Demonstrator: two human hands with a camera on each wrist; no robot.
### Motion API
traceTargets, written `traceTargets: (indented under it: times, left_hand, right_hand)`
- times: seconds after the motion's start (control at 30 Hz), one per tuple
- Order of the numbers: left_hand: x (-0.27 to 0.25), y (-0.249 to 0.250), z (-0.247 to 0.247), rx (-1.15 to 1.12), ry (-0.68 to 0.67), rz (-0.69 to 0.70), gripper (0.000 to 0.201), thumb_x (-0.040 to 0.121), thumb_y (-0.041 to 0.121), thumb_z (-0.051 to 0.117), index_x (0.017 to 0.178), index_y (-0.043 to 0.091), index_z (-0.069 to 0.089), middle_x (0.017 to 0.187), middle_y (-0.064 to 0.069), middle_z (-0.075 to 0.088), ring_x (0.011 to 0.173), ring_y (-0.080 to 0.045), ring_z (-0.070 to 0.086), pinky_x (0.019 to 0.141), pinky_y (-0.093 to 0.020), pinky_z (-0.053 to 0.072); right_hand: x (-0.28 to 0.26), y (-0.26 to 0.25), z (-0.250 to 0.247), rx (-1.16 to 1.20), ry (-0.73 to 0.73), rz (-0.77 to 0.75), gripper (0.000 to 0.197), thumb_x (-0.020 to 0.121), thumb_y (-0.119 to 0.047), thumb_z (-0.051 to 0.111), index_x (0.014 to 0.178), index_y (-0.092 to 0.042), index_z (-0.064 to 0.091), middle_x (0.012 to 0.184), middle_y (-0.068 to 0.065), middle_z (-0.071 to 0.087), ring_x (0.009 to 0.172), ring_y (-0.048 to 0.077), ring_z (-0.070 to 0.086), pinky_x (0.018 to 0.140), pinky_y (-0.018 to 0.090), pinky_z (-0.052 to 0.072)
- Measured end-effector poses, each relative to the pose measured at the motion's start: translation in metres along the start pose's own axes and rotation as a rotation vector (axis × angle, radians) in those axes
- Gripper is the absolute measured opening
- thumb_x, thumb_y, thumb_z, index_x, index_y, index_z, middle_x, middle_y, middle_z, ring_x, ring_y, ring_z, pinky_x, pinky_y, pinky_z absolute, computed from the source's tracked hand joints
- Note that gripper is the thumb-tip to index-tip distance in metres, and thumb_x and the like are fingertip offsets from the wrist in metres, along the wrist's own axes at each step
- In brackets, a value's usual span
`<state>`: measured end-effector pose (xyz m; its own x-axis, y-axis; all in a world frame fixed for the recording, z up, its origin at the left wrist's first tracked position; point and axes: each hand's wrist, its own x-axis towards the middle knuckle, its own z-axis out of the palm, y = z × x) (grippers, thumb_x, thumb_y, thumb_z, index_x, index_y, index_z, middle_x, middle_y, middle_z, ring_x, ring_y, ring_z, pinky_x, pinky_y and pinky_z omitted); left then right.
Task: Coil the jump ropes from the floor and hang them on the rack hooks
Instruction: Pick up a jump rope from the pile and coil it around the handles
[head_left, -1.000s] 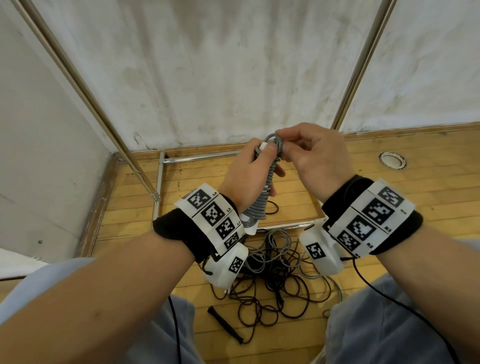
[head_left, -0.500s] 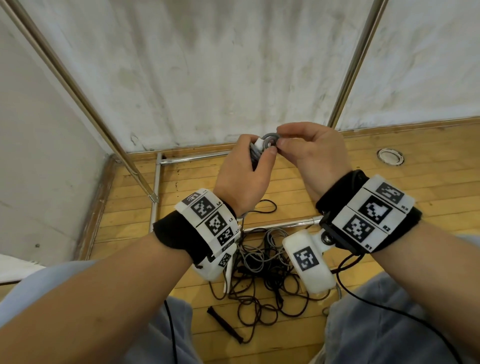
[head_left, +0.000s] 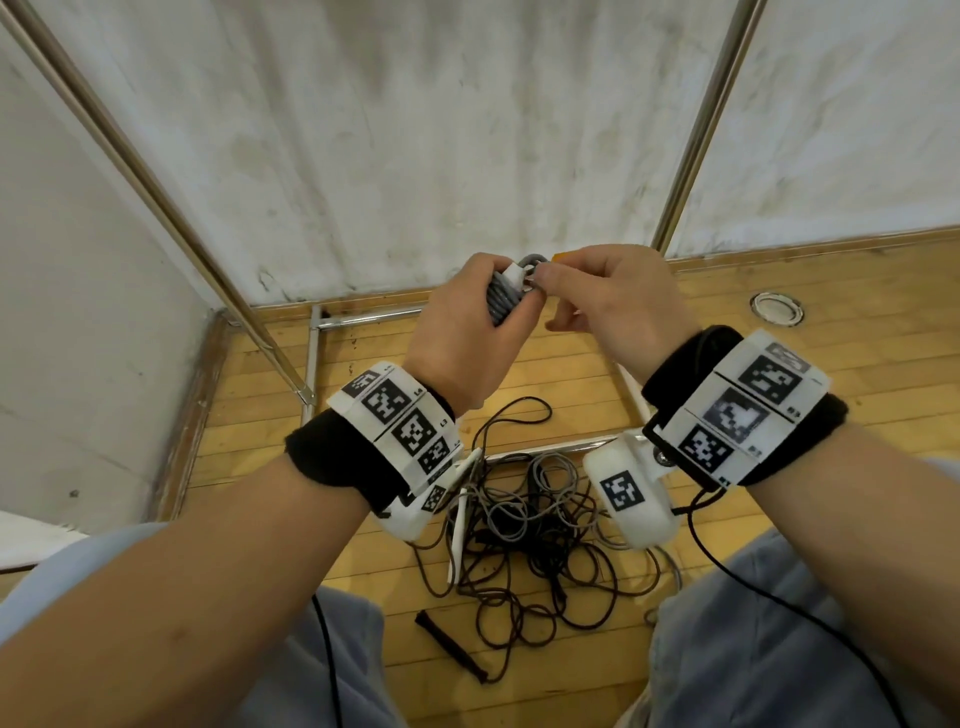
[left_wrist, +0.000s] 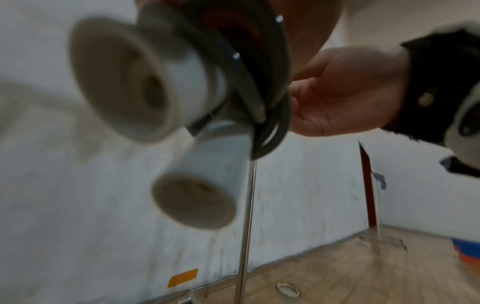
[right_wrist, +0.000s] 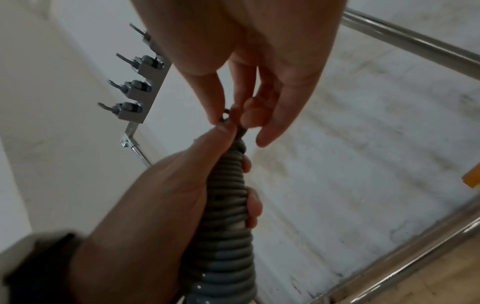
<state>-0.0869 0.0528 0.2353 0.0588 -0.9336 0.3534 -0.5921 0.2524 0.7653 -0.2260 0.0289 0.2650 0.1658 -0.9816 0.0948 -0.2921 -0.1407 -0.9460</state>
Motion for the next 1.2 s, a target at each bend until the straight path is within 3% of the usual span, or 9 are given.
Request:
traceTargets:
  times: [0.2, 0.33, 0.5, 0.7, 0.77, 0.83, 0.97, 1.07, 1.2]
  left_hand:
    - [0.005, -0.003, -0.004, -0.104, 0.061, -0.053, 0.009, 0.095, 0.031, 0.050, 0.086, 0.029, 0.052, 0.058, 0.008, 0.055, 0.049, -0.015, 0.059, 0.042, -0.023, 0.043]
    - [0.009, -0.007, -0.003, -0.140, 0.031, -0.141, 0.023, 0.097, 0.029, 0.044, 0.074, 0.030, 0.048, 0.055, 0.009, 0.049, 0.042, -0.011, 0.058, 0.038, -0.016, 0.038]
    - [0.008, -0.008, -0.003, -0.141, 0.003, -0.128, 0.026, 0.098, 0.036, 0.041, 0.076, 0.028, 0.051, 0.063, 0.003, 0.055, 0.041, -0.008, 0.057, 0.038, -0.016, 0.039]
    - [0.011, -0.011, -0.004, -0.149, -0.008, -0.170, 0.012, 0.098, 0.031, 0.041, 0.104, 0.024, 0.049, 0.064, 0.001, 0.054, 0.039, -0.012, 0.056, 0.036, -0.018, 0.039]
    - [0.012, -0.014, -0.003, -0.114, -0.011, -0.157, 0.015, 0.098, 0.029, 0.040, 0.098, 0.024, 0.053, 0.065, -0.001, 0.055, 0.039, -0.013, 0.057, 0.036, -0.018, 0.038]
    - [0.013, -0.016, -0.003, -0.090, -0.017, -0.162, 0.017, 0.098, 0.028, 0.039, 0.090, 0.025, 0.054, 0.066, -0.001, 0.057, 0.039, -0.013, 0.057, 0.036, -0.018, 0.039]
    - [0.015, -0.019, 0.000, -0.116, -0.028, -0.190, 0.022, 0.098, 0.026, 0.039, 0.080, 0.029, 0.051, 0.065, -0.002, 0.056, 0.039, -0.014, 0.056, 0.036, -0.020, 0.039]
    - [0.016, -0.019, 0.001, -0.160, -0.047, -0.183, 0.024, 0.099, 0.023, 0.039, 0.080, 0.027, 0.052, 0.066, -0.002, 0.054, 0.042, -0.013, 0.053, 0.036, -0.018, 0.039]
    - [0.020, -0.019, -0.005, -0.197, -0.170, -0.141, 0.018, 0.102, 0.020, 0.037, 0.090, 0.019, 0.050, 0.071, -0.005, 0.055, 0.054, -0.011, 0.056, 0.046, -0.018, 0.044]
  right_hand:
    - [0.004, 0.003, -0.005, -0.031, 0.049, 0.016, 0.014, 0.082, -0.017, 0.058, 0.072, -0.010, 0.065, 0.046, -0.003, 0.060, 0.056, 0.016, 0.063, 0.073, 0.051, 0.056]
    - [-0.004, 0.005, 0.001, -0.180, 0.034, -0.106, 0.015, 0.081, -0.023, 0.056, 0.067, -0.019, 0.055, 0.051, -0.005, 0.062, 0.052, -0.001, 0.060, 0.055, 0.022, 0.047]
    - [0.001, 0.007, 0.001, -0.211, -0.082, -0.063, 0.016, 0.089, -0.021, 0.043, 0.084, -0.016, 0.058, 0.058, -0.002, 0.060, 0.051, 0.008, 0.062, 0.063, 0.035, 0.054]
    - [0.006, -0.001, 0.004, -0.425, -0.169, -0.155, 0.033, 0.097, -0.018, 0.042, 0.067, -0.019, 0.056, 0.053, -0.004, 0.051, 0.043, 0.008, 0.051, 0.047, 0.018, 0.041]
    - [0.006, -0.003, 0.006, -0.575, -0.167, -0.209, 0.036, 0.098, -0.018, 0.042, 0.062, -0.020, 0.047, 0.056, -0.008, 0.043, 0.049, 0.008, 0.041, 0.046, 0.013, 0.030]
    - [0.003, -0.004, 0.010, -0.710, -0.146, -0.252, 0.030, 0.099, -0.020, 0.039, 0.073, -0.015, 0.052, 0.061, -0.007, 0.040, 0.054, 0.008, 0.036, 0.047, 0.017, 0.025]
    - [-0.001, -0.006, 0.014, -0.839, -0.132, -0.328, 0.030, 0.100, -0.022, 0.035, 0.094, -0.006, 0.060, 0.077, 0.004, 0.051, 0.068, 0.019, 0.045, 0.059, 0.025, 0.028]
    - [-0.002, -0.007, 0.012, -0.820, -0.113, -0.349, 0.029, 0.099, -0.020, 0.036, 0.093, -0.006, 0.061, 0.077, 0.003, 0.051, 0.069, 0.018, 0.045, 0.060, 0.024, 0.028]
    - [0.005, -0.008, 0.003, -0.593, -0.119, -0.229, 0.025, 0.097, -0.016, 0.042, 0.085, -0.010, 0.063, 0.062, -0.008, 0.045, 0.054, 0.008, 0.040, 0.046, 0.011, 0.030]
